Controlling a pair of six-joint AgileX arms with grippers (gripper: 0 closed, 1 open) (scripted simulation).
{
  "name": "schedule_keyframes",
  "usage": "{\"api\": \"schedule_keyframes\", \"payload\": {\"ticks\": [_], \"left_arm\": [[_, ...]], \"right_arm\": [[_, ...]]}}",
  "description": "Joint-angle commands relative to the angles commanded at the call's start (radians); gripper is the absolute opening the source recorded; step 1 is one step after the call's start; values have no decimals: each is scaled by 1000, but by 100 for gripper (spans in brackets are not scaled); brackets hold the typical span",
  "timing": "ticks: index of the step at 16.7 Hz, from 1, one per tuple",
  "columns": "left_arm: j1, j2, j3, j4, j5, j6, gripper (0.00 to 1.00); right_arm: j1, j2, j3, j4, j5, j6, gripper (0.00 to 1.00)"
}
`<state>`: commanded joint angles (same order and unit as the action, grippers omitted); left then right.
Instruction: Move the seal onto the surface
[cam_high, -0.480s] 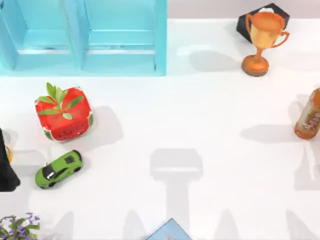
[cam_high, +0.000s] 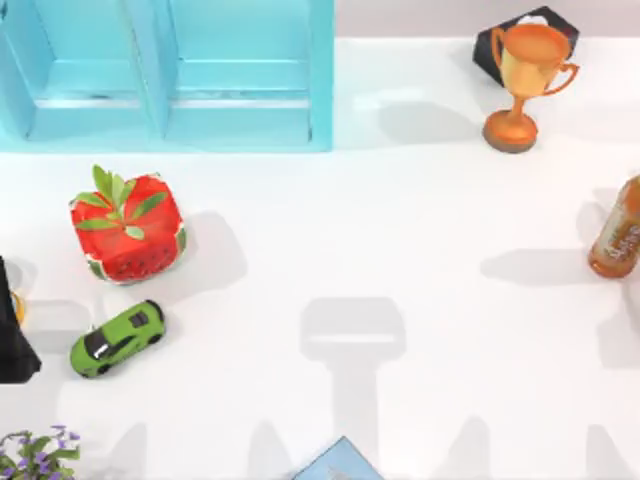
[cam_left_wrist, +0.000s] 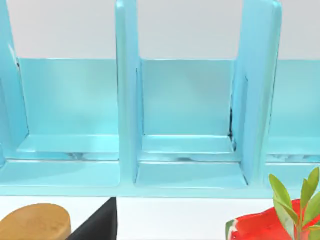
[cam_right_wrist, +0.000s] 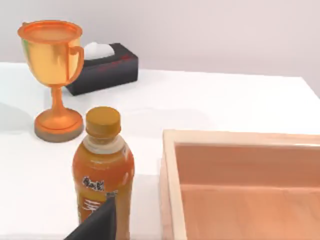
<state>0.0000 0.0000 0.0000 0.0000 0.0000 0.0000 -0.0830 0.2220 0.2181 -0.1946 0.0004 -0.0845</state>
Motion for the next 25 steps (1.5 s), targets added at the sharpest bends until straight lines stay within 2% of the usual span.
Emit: {"api": "schedule_keyframes", "payload": {"ticks": [9, 14, 19, 25], "left_arm": [[0, 0, 0, 0, 0, 0, 100], [0, 0, 0, 0, 0, 0, 100], [0, 0, 0, 0, 0, 0, 100], [0, 0, 0, 0, 0, 0, 100]], "right_arm": [[-245, 882, 639, -623, -4, -240, 100], [-363, 1254, 946, -908, -2, -356, 100], [-425, 1443, 1120, -1044, -1, -416, 100], [-423, 1449, 1124, -1045, 0, -417, 100]]}}
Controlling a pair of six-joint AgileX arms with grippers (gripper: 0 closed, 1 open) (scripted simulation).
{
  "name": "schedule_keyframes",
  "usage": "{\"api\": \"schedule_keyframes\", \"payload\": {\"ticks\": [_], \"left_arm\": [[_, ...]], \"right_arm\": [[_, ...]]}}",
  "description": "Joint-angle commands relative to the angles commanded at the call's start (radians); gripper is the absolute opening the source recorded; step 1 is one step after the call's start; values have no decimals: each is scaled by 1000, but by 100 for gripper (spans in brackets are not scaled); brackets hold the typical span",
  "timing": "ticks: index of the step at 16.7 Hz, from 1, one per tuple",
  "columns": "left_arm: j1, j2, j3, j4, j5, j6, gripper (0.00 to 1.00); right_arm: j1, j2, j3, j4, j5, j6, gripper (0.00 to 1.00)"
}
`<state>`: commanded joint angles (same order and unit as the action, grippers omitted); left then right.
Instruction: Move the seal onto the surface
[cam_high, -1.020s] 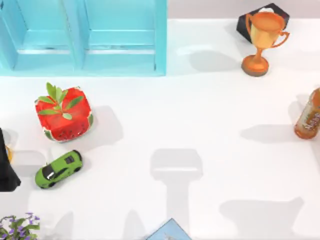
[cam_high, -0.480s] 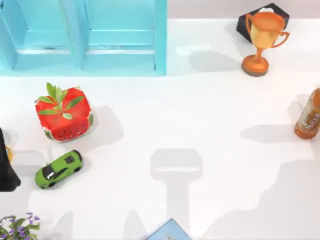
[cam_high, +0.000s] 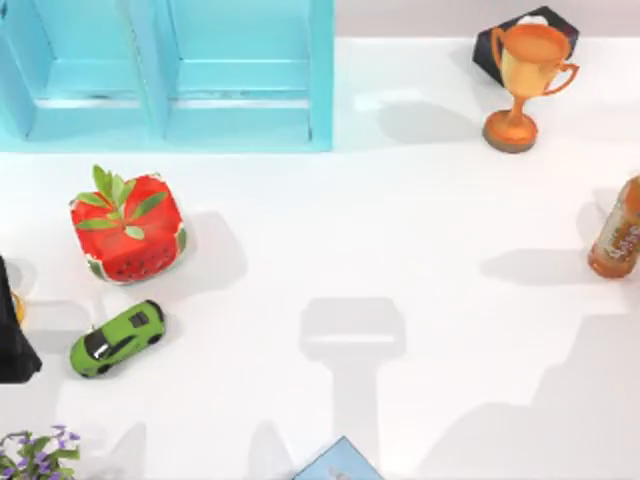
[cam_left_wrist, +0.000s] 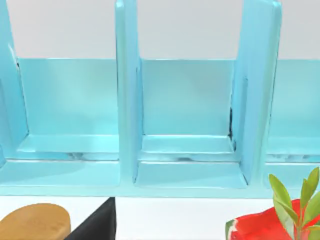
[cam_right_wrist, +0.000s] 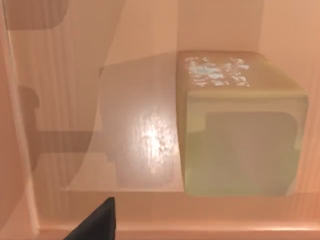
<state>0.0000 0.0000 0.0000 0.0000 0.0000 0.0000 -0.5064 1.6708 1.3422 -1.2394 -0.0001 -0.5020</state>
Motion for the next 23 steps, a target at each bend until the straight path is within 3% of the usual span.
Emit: {"api": "schedule_keyframes", "payload": {"ticks": [9, 15, 23], "left_arm": [[0, 0, 0, 0, 0, 0, 100], [0, 0, 0, 0, 0, 0, 100], [0, 0, 0, 0, 0, 0, 100]], "right_arm": [[0, 96, -252, 354, 0, 4, 100], [-1, 109, -283, 390, 0, 4, 100], [-1, 109, -283, 390, 0, 4, 40]]}}
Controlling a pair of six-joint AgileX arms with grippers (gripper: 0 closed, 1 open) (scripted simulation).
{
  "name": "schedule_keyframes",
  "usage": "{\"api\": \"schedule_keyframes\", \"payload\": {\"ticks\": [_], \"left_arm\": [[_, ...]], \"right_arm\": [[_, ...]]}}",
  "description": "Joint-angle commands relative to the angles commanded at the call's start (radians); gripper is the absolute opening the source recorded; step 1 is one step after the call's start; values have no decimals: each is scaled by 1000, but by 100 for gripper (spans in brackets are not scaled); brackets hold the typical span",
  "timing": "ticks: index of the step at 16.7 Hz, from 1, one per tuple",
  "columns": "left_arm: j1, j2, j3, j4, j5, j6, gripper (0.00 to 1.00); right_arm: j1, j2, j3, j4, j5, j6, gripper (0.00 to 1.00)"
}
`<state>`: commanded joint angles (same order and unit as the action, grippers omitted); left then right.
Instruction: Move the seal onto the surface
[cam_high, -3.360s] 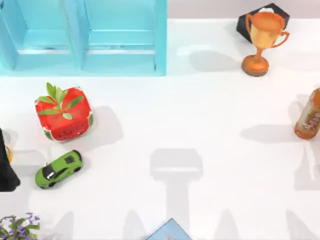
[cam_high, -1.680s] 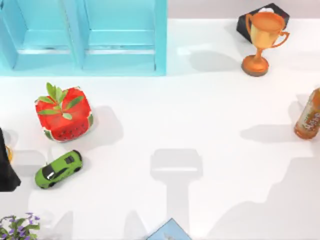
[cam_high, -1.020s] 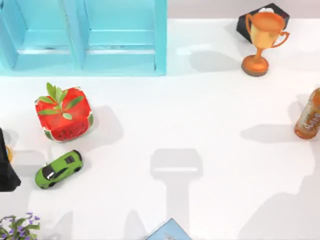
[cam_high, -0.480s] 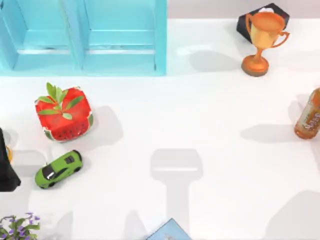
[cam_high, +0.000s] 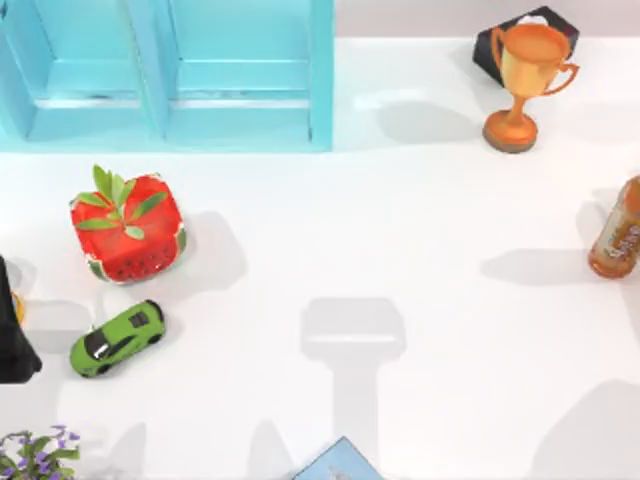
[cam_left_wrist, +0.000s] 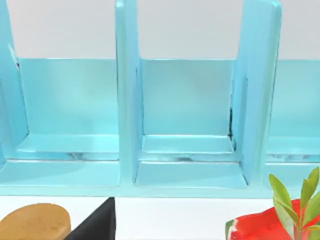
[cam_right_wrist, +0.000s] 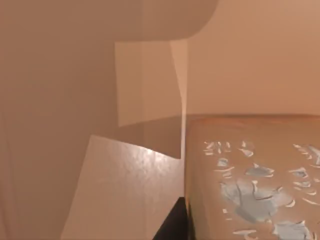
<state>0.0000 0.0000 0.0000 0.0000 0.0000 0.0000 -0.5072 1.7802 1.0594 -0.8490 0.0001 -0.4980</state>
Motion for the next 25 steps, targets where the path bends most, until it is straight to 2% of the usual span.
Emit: {"api": "schedule_keyframes", "payload": {"ticks": [5, 6, 16, 19, 25], "left_arm": [[0, 0, 0, 0, 0, 0, 100], [0, 0, 0, 0, 0, 0, 100], [0, 0, 0, 0, 0, 0, 100], [0, 0, 0, 0, 0, 0, 100], [0, 0, 0, 0, 0, 0, 100]], "right_arm": [[0, 0, 0, 0, 0, 0, 2], [0, 0, 0, 0, 0, 0, 0], [12, -9, 14, -14, 5, 15, 0], [86, -28, 107, -96, 26, 112, 0], [296, -57, 267, -362, 31, 405, 0]]}}
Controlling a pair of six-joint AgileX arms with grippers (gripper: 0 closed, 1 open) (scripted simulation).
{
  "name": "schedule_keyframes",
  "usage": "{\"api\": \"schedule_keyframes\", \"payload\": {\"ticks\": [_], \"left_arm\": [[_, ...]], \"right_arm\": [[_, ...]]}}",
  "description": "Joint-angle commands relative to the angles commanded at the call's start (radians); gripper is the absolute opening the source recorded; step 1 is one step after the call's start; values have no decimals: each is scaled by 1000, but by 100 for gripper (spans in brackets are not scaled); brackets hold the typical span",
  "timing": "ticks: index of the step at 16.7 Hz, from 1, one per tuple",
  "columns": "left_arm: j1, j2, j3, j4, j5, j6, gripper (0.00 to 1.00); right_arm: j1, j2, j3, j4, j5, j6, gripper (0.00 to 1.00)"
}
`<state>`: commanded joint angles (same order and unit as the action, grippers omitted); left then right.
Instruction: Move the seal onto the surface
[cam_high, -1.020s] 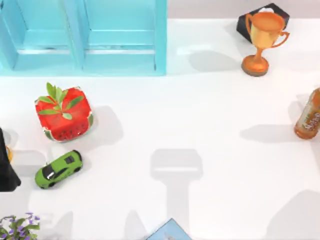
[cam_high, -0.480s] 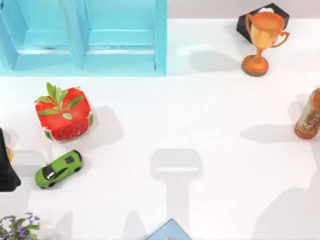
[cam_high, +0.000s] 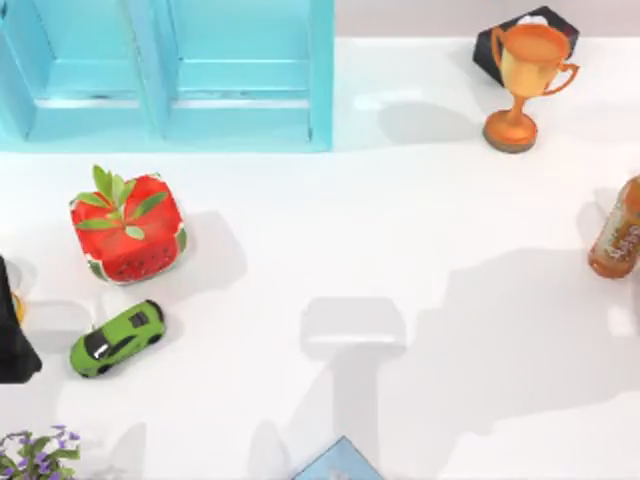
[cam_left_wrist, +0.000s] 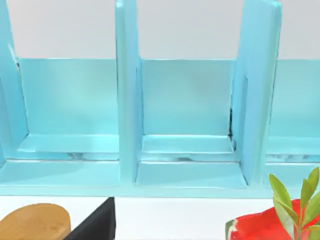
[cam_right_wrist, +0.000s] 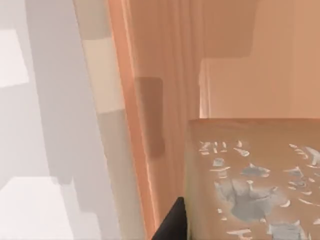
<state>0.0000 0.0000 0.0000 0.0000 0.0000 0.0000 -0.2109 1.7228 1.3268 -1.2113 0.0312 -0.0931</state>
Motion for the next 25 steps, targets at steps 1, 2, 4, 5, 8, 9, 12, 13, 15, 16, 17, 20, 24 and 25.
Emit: {"api": "schedule_keyframes", "payload": {"ticks": [1, 2, 4, 5, 8, 9, 12, 13, 15, 16, 17, 20, 24, 25], "left_arm": [[0, 0, 0, 0, 0, 0, 100], [0, 0, 0, 0, 0, 0, 100], [0, 0, 0, 0, 0, 0, 100], [0, 0, 0, 0, 0, 0, 100], [0, 0, 0, 0, 0, 0, 100], [0, 0, 0, 0, 0, 0, 100], [0, 0, 0, 0, 0, 0, 100], [0, 0, 0, 0, 0, 0, 100], [0, 0, 0, 0, 0, 0, 100], [0, 0, 0, 0, 0, 0, 100], [0, 0, 0, 0, 0, 0, 100], [0, 0, 0, 0, 0, 0, 100], [0, 0, 0, 0, 0, 0, 100], [0, 0, 0, 0, 0, 0, 100]], "right_arm": [[35, -13, 13, -45, -6, 37, 0], [69, -35, 25, -86, -12, 63, 0], [130, -92, 44, -152, -22, 89, 0], [158, -123, 53, -178, -25, 94, 0], [211, -183, 81, -226, -29, 102, 0], [213, -185, 82, -227, -29, 102, 0], [209, -181, 79, -225, -30, 103, 0], [211, -179, 81, -225, -30, 105, 0], [241, -145, 110, -220, -30, 136, 0], [268, -113, 134, -215, -30, 164, 0], [302, -72, 166, -209, -29, 199, 0], [432, 80, 284, -188, -28, 329, 0], [639, 305, 456, -139, -29, 539, 0], [691, 357, 495, -123, -29, 592, 0]]}}
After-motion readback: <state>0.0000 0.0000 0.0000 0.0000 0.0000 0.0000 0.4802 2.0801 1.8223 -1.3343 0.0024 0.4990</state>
